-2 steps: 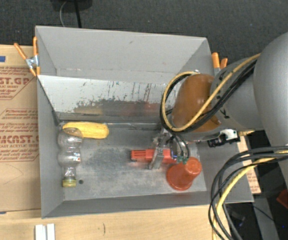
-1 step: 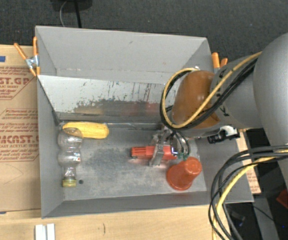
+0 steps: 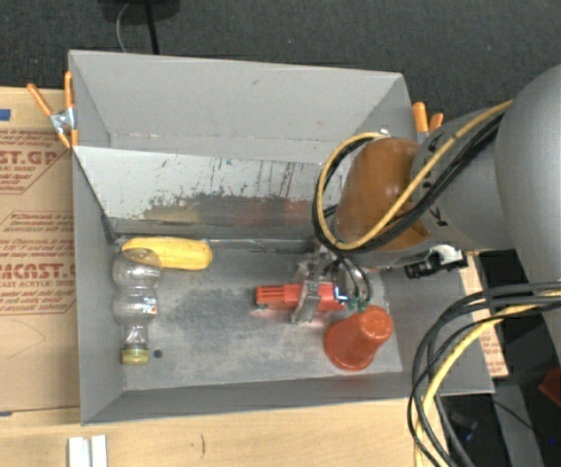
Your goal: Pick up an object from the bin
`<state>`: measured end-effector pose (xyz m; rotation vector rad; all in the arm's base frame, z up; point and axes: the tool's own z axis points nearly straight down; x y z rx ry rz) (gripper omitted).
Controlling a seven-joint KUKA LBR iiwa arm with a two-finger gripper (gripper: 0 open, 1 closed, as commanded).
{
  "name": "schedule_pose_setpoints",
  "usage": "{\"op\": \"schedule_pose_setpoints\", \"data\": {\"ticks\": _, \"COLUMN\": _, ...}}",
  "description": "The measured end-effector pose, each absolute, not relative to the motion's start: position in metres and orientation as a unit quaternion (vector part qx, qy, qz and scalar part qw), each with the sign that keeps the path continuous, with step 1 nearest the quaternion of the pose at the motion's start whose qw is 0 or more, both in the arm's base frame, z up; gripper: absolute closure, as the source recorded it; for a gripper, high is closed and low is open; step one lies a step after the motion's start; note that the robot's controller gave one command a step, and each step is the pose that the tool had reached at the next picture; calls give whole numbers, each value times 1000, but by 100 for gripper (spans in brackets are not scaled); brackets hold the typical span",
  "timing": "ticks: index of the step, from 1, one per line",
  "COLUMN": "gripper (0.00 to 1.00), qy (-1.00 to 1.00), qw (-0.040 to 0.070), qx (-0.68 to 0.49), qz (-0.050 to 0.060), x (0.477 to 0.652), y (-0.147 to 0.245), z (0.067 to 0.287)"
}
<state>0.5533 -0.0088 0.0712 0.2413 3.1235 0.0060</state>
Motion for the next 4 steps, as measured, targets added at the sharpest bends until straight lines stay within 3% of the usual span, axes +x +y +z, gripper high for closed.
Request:
{"op": "schedule_pose_setpoints", "data": {"ticks": 2, "gripper": 100, "qy": 998, "qw": 6, "qx": 56, "qz": 2, "x": 567, "y": -18, "z": 71}}
{"op": "schedule_pose_setpoints", "data": {"ticks": 4, "gripper": 100, "qy": 998, "qw": -1, "qx": 61, "qz": 4, "x": 587, "y": -30, "z": 70}}
